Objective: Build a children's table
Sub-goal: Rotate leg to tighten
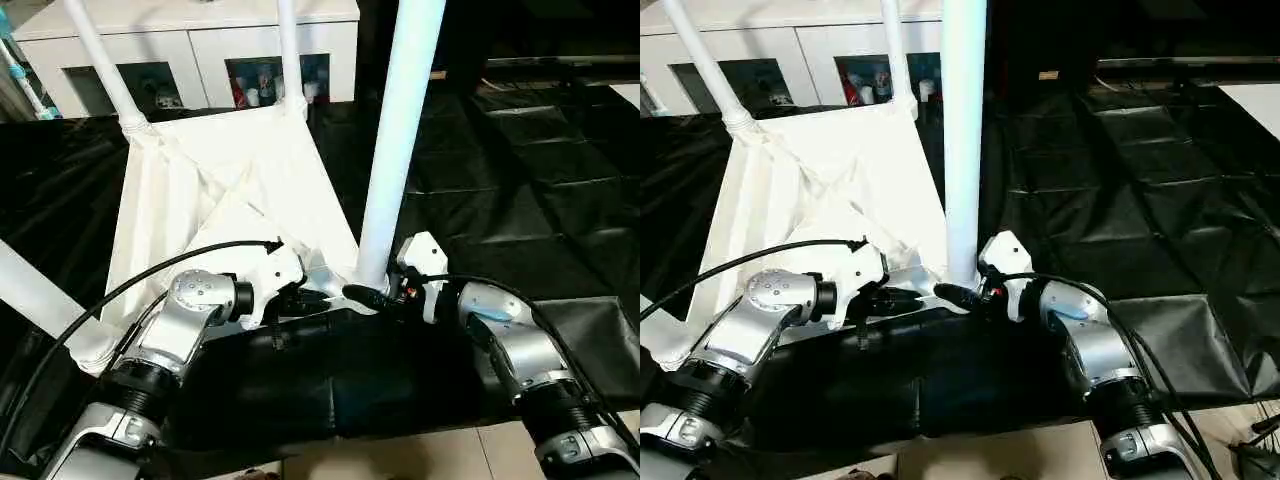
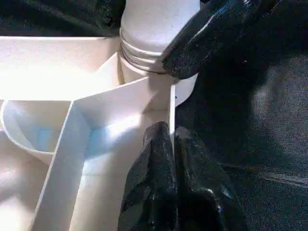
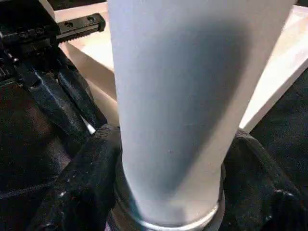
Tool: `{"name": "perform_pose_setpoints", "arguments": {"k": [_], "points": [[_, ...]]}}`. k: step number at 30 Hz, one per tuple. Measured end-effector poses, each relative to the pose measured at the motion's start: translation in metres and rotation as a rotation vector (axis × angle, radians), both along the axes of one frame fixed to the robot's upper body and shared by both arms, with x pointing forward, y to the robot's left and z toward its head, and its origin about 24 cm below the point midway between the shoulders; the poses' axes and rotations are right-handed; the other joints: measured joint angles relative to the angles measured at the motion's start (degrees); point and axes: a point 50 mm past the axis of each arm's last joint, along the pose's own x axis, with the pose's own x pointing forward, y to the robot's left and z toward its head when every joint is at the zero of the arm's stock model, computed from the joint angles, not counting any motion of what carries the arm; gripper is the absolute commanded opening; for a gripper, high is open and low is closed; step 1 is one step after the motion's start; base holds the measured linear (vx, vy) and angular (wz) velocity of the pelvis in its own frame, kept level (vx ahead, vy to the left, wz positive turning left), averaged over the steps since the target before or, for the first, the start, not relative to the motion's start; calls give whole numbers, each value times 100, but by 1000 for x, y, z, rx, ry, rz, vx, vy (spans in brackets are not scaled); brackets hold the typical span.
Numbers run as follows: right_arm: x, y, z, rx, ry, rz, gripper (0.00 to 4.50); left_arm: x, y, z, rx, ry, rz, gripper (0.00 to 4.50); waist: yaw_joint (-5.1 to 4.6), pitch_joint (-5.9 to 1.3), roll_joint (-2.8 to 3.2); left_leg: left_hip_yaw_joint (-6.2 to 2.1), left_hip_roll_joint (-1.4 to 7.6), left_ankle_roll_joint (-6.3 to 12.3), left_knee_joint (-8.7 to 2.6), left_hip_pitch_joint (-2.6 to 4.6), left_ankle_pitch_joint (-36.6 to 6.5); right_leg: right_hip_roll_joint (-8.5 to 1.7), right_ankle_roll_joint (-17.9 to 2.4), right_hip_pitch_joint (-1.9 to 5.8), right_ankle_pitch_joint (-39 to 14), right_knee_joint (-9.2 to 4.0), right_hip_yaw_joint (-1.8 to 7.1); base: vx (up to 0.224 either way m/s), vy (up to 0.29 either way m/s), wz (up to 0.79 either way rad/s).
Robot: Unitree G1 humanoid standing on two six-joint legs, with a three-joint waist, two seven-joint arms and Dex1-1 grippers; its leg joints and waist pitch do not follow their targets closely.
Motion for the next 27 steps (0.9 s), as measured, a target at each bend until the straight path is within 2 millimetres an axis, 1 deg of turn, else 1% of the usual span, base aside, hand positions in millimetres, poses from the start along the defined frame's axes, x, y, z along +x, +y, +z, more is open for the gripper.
{"name": "perform_pose_setpoints", "arguments": {"k": [4, 7, 9, 11, 13, 16, 21, 27], "points": [[2, 3, -2, 6, 0, -40, 269, 1, 0, -1, 2, -5, 20, 0, -5, -1, 0, -1, 1, 0, 8, 5, 0, 0, -3, 3, 2, 8, 0, 0, 0, 0], [8, 11, -7, 23, 5, -162, 269, 8, -2, -2, 9, -13, 73, 0, -63, -2, -5, -1, 2, -12, 13, 23, -5, 1, -22, 16, 16, 12, 2, 0, 0, 0], [12, 15, -9, 31, 16, -248, 268, 12, -7, -3, 12, -16, 111, 0, -89, -3, -14, -1, 2, -27, 15, 43, -14, 1, -24, 38, 17, 8, 4, -25, 1, -1], [15, 17, -10, 43, 24, -306, 268, 14, -10, -4, 15, -22, 133, 0, -108, -5, -18, -1, 1, -29, 16, 49, -15, 1, -21, 42, 15, 4, 9, 0, 0, 0], [20, 25, -10, 67, 40, -400, 268, 20, -17, -4, 19, -28, 179, 0, -127, -7, -26, -1, -1, -29, 16, 49, -15, 2, -21, 43, 16, 2, 15, 0, 0, 0], [29, 31, -9, 77, 53, -559, 268, 30, -32, -3, 18, -27, 253, 0, -133, -8, -27, -1, -6, -29, 21, 48, -14, 1, -29, 47, 23, 0, 22, 0, 0, 0], [40, 39, -7, 83, 74, -772, 267, 38, -53, -3, 20, -32, 332, 0, -122, -23, -32, -1, -7, -29, 23, 47, -14, 1, -30, 54, 27, -5, 22, 0, 0, 0], [41, 43, -7, 84, 67, -801, 267, 38, -54, -3, 19, -36, 335, 0, -119, -37, -31, -3, -7, -29, 22, 47, -14, 1, -29, 58, 28, -5, 19, 0, 0, 0]]}}
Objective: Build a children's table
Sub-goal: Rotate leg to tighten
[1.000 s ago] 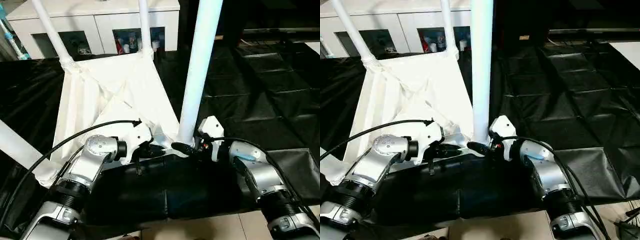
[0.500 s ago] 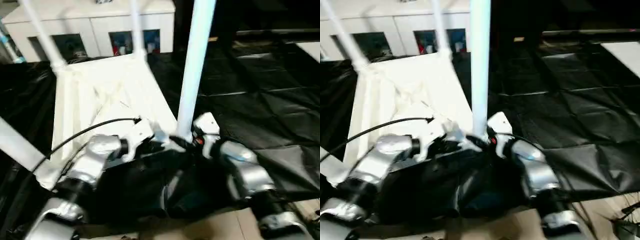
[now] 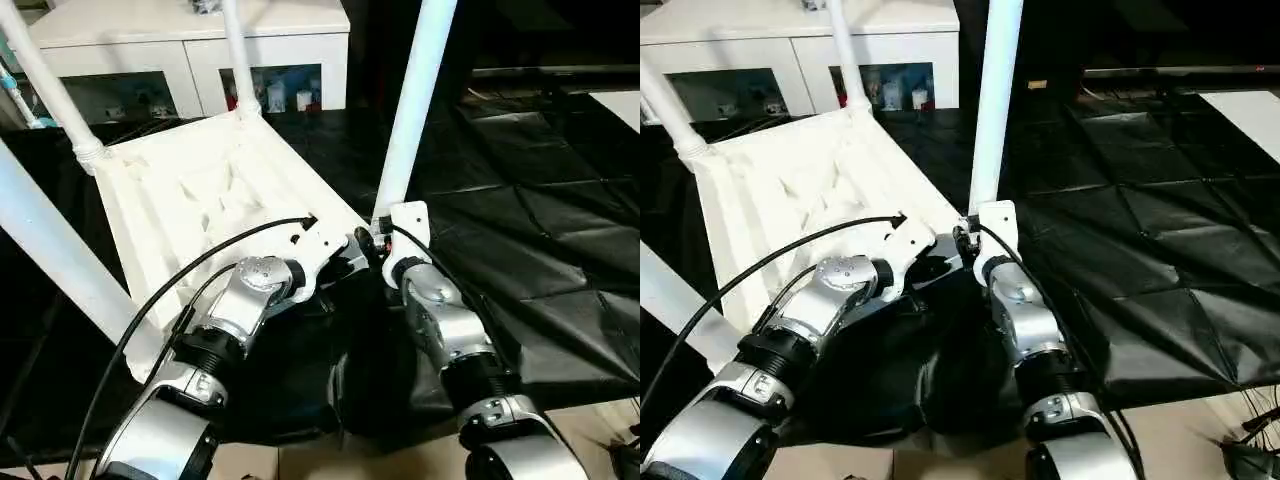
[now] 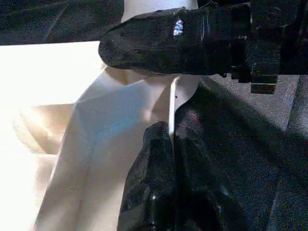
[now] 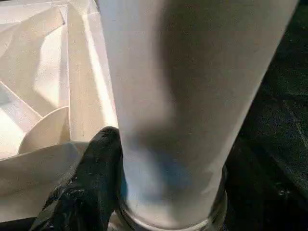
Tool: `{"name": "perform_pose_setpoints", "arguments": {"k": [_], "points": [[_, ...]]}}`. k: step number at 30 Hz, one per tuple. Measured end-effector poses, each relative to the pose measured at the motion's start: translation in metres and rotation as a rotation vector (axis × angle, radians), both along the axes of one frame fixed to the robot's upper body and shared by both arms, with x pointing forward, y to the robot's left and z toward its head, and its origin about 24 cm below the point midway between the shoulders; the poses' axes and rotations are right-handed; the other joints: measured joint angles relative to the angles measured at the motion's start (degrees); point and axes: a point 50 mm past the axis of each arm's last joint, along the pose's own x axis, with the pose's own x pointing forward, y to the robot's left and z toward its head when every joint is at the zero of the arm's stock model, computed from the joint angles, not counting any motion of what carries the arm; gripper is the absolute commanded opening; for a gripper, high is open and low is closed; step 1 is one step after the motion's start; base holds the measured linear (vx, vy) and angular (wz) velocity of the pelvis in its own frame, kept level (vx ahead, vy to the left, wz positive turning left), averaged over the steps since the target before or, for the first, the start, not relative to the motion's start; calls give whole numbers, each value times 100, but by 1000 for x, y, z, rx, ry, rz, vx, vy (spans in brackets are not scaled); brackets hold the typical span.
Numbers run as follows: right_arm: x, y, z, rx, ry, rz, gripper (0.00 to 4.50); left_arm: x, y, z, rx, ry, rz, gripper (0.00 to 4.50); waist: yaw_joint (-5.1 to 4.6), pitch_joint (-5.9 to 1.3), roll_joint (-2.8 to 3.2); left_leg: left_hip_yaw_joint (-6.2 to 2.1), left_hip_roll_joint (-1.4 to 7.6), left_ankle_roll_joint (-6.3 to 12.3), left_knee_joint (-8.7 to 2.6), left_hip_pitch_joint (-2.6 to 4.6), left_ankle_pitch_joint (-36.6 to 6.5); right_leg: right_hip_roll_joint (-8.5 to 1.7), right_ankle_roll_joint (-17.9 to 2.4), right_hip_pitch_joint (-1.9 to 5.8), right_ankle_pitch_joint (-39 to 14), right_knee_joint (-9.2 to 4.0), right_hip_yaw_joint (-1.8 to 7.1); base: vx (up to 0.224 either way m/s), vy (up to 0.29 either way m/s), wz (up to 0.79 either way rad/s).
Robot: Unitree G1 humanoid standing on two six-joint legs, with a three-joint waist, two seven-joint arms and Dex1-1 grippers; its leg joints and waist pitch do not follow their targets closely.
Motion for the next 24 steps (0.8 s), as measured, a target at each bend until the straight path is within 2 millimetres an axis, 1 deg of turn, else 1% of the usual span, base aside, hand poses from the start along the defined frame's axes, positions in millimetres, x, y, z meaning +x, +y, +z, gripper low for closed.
{"name": "perform_pose_setpoints", "arguments": {"k": [1, 2, 3, 4, 6, 7, 8, 10, 11, 16, 18, 19, 22, 23, 24], "points": [[0, 0, 0, 1, -1, -1, 267, 0, 0, 0, 1, -1, 0, 0, 0, 0, 0, 0, 0, 0, 0, 0, 0, 0, 0, 0, 0, 0, 0, 0, 0, 0], [0, 0, 0, 4, -3, -1, 302, 0, 0, 0, 1, -2, -1, 0, 0, 1, -1, 0, 0, 0, -2, 1, 0, 0, 1, -1, -1, -1, 0, 0, 0, 0], [0, 0, -1, 8, -3, -4, 323, 0, 0, 0, 2, -4, -2, 0, 0, 1, -1, -1, 0, 0, -6, 1, 0, 0, 4, -2, -2, -2, -1, 0, 0, 0], [0, 0, 0, 11, -4, -5, 323, 0, 1, 0, 3, -6, -2, 0, 0, 1, -1, -1, 0, 0, -8, 1, 0, 0, 6, -2, -3, -4, -1, 0, 0, 0], [0, 3, 0, 40, -3, -4, 345, 1, 3, 0, 5, -11, 1, 0, -5, 2, -1, -1, 0, -1, -16, 2, 0, 0, 8, -3, -5, -6, -1, 0, 0, 0], [-1, 5, 0, 52, 0, -2, 345, 2, 4, 0, 5, -12, 5, 0, -20, 4, -2, -1, 0, -1, -19, 1, 0, 0, 15, -7, -9, -6, -1, 0, 0, 0], [-1, 6, -1, 56, 3, 2, 366, 2, 6, 0, 5, -13, 9, 0, -32, 8, -4, -1, 0, -1, -23, -2, 0, 1, 25, -10, -15, -7, -2, 0, 0, 0], [-2, 7, -3, 52, 5, 25, 373, 3, 8, 0, 7, -16, 13, 0, -50, 13, -6, 0, 0, -1, -31, -3, -1, 1, 32, -22, -18, -9, -2, 0, 0, 0], [-2, 7, -3, 49, 0, 32, 390, 3, 9, 1, 7, -18, 13, 0, -50, 15, -6, -1, 0, -1, -33, -5, -1, 1, 32, -25, -18, -9, -3, 0, 0, 0], [-7, -2, -5, -12, -45, 146, 390, 0, 16, 2, 9, -36, -32, 0, -48, 22, 2, 0, 0, -1, -52, -9, 0, 3, 14, -33, -5, -8, -6, 0, 0, 0], [-9, -10, -2, -55, -69, 241, 390, -4, 20, 2, 6, -45, -68, 0, -39, 31, 16, 0, 2, 0, -58, -10, 0, 3, 15, -36, -5, -8, -11, 0, 0, 0], [-11, -15, 1, -84, -84, 314, 390, -8, 22, 3, -4, -47, -105, 0, -17, 30, 22, 0, 5, 2, -63, -11, 1, 3, 32, -36, -15, -5, -17, 0, 0, 0], [-15, -20, 8, -150, -121, 449, 390, -14, 28, 3, -6, -42, -172, 0, 22, 30, 30, 0, 13, 27, -68, -19, 16, 8, 35, -48, -28, -3, -27, 20, -5, 1], [-18, -21, 9, -166, -133, 493, 390, -16, 31, 4, -9, -40, -194, 0, 44, 32, 33, 0, 13, 28, -68, -22, 16, 8, 34, -49, -31, -5, -28, 0, 0, 0], [-20, -26, 11, -190, -135, 543, 390, -19, 32, 3, -8, -33, -225, 0, 77, 33, 32, 1, 12, 28, -66, -27, 16, 7, 29, -50, -35, -6, -28, 0, 0, 0]]}}
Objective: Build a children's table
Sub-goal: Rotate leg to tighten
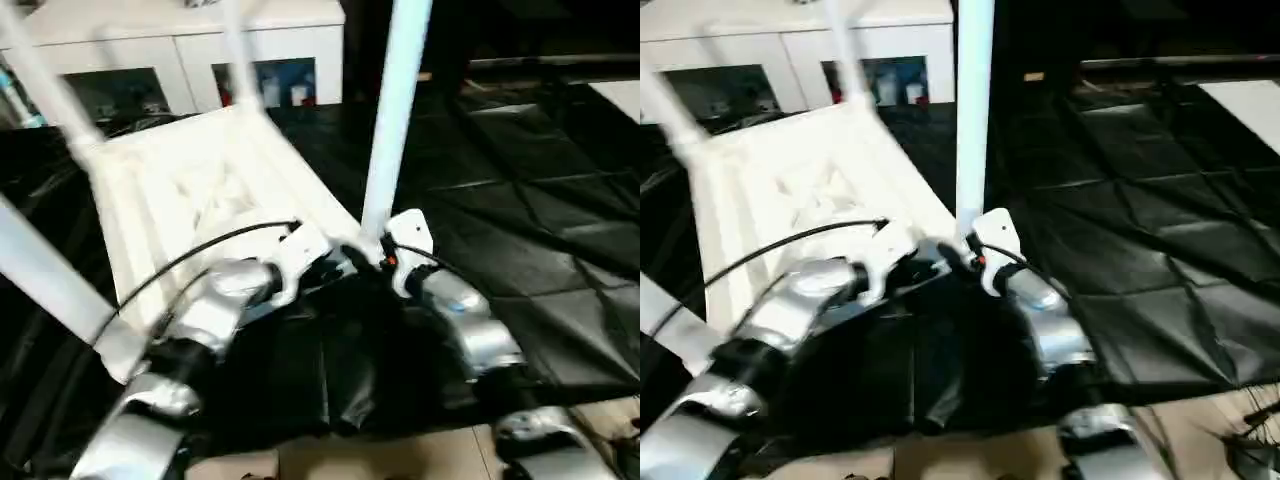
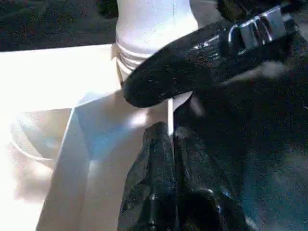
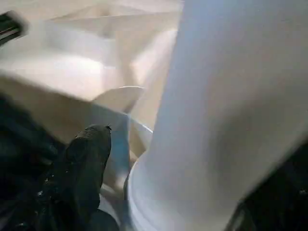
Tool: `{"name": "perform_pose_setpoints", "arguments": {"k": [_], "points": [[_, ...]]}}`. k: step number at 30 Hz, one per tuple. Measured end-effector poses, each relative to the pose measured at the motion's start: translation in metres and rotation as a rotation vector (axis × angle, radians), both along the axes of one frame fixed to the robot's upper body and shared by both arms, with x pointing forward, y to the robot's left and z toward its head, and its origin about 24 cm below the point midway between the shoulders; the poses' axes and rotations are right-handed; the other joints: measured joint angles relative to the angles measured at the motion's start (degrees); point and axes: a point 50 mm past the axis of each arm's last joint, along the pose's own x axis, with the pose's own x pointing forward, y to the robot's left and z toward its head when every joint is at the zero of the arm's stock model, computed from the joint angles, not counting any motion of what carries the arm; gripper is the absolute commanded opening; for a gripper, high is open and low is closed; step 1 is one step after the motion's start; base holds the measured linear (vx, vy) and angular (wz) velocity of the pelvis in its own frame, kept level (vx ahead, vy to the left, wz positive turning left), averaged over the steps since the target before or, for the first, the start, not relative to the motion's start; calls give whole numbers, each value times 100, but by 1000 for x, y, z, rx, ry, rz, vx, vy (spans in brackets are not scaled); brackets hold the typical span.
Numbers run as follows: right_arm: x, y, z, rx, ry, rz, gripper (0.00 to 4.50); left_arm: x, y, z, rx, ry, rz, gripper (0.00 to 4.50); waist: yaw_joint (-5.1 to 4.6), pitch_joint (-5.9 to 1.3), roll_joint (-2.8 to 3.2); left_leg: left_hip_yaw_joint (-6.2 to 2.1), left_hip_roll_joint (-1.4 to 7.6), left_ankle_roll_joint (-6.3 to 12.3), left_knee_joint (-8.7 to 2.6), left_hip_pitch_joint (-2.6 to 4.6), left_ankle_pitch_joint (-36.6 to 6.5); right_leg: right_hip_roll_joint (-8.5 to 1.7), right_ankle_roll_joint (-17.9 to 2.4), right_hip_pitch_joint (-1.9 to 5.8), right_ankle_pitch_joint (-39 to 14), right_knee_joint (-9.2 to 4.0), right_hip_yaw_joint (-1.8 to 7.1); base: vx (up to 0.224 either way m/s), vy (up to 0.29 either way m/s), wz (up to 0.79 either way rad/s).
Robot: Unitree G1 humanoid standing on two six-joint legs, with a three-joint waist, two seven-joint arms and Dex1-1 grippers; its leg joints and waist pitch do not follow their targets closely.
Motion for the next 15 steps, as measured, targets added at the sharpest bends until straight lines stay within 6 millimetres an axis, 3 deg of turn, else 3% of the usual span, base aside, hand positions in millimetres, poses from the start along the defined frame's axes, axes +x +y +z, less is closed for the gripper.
{"name": "perform_pose_setpoints", "arguments": {"k": [7, 13, 15], "points": [[-16, -18, 7, -34, 29, 233, 390, -17, 15, 0, -3, 41, -124, 0, 52, 8, -8, 4, -7, 3, 30, -19, -6, -10, -4, -2, -1, -8, 6, 0, 0, 0], [-22, -22, 2, -40, 76, 297, 390, -19, 18, 0, -3, 54, -133, 0, 37, 13, -16, 3, -5, 3, 37, -15, -6, -10, -4, -2, -1, 7, 6, 0, 0, 0], [-23, -22, 2, -37, 84, 311, 365, -19, 18, 0, -4, 54, -135, 0, 38, 13, -16, 3, -5, 3, 37, -15, -6, -10, -4, -2, -1, 6, 6, 0, 0, 0]]}}
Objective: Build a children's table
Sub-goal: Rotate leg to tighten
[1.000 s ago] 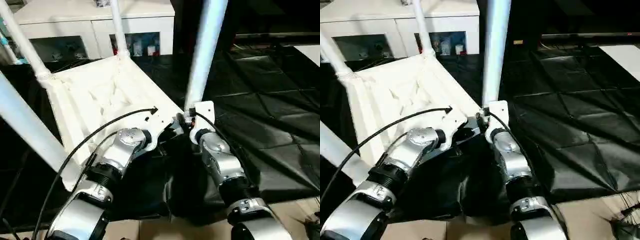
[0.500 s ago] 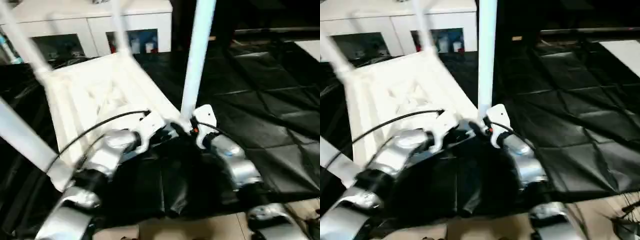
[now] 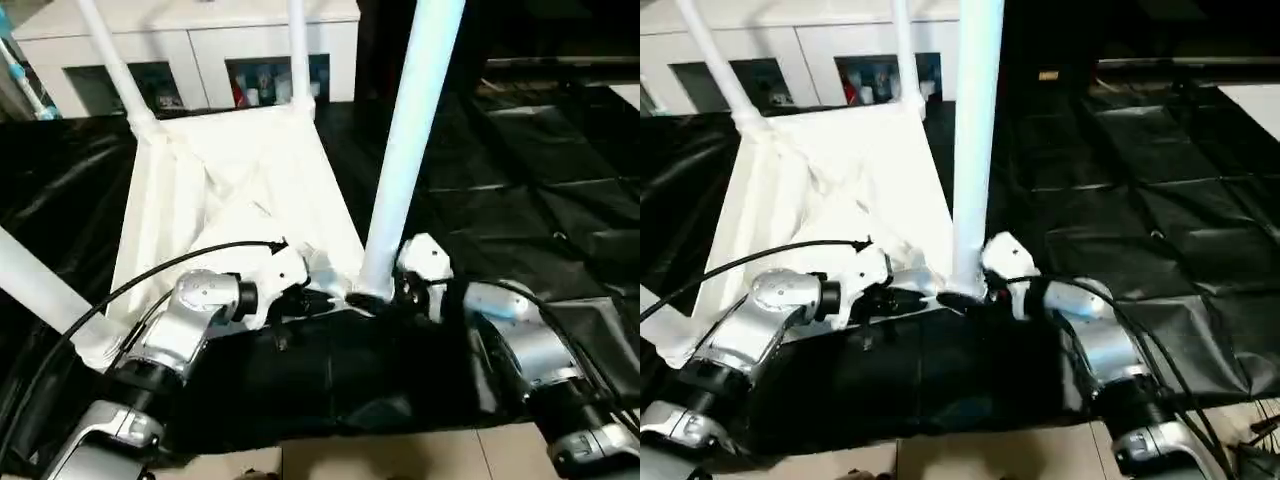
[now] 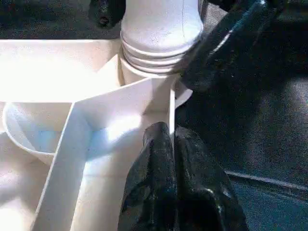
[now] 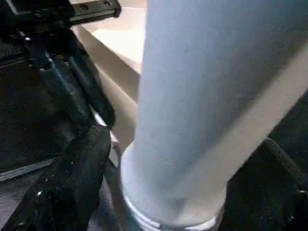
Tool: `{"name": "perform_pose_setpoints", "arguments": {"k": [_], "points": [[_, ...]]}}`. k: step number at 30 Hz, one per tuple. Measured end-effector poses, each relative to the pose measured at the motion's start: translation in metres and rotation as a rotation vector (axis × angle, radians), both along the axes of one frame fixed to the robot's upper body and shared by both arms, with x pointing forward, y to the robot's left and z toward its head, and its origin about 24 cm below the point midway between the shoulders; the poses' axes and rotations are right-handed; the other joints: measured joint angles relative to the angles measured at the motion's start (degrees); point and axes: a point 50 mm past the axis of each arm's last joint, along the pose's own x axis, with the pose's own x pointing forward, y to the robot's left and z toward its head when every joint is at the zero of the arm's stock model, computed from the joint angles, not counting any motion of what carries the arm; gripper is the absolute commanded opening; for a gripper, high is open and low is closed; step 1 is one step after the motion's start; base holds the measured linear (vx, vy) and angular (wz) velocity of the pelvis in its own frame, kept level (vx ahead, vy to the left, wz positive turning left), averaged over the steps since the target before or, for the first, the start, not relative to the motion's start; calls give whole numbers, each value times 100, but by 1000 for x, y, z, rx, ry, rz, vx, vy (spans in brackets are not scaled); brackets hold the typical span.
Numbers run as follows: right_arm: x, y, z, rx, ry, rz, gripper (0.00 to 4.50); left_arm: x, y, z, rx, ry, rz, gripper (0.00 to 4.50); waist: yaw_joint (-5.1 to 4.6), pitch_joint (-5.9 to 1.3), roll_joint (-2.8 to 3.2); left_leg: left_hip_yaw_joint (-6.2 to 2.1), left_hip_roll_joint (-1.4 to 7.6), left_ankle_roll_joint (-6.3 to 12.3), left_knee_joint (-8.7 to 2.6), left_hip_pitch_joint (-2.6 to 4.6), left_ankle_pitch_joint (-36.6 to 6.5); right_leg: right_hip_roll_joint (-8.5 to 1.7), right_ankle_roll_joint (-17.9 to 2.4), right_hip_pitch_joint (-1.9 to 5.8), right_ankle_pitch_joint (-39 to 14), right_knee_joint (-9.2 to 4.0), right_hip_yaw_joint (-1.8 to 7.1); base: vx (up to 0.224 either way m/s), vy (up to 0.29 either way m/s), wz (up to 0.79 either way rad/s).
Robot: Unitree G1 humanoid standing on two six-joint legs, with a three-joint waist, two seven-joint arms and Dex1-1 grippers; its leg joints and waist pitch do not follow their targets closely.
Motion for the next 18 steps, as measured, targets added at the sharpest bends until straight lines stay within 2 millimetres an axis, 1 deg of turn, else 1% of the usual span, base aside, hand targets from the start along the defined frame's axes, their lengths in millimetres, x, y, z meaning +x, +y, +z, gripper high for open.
{"name": "perform_pose_setpoints", "arguments": {"k": [3, 6, 10, 11, 12, 18], "points": [[0, 0, -1, 9, 17, 5, 354, -1, 0, 0, 1, 2, 1, 0, 0, 2, -3, 0, 0, 0, 0, -2, 0, 0, 0, -1, 0, -1, -1, 0, 0, 0], [0, 0, 0, 23, 23, 4, 321, -1, 1, 0, 0, 5, 0, 0, 0, 2, -3, 0, 0, 0, 0, -2, 0, 0, 0, -1, 0, 0, -2, 0, 0, 0], [0, -1, 0, 29, 23, 1, 288, -2, 1, 0, -1, 12, -4, 0, 1, 2, -4, 0, 0, 1, 5, -3, 0, 0, 0, -1, 0, 3, -1, 0, 0, 0], [0, -1, 0, 29, 24, 2, 288, -2, 2, 0, -1, 13, -5, 0, 1, 2, -3, 0, 0, 0, 6, -3, 0, 0, 0, -1, 0, 4, -1, 0, 0, 0], [0, -1, 0, 31, 24, 2, 272, -2, 2, 0, -1, 14, -5, 0, 1, 2, -3, 0, 0, 0, 8, -3, 0, 0, 0, -1, 0, 4, 0, 0, 0, 0], [-1, -1, 0, 33, 27, 3, 261, -2, 2, 0, -2, 20, -4, 0, 1, 2, -3, 0, 1, 1, 9, -3, 0, 0, 0, -1, 0, 6, -2, 0, 0, 0]]}}
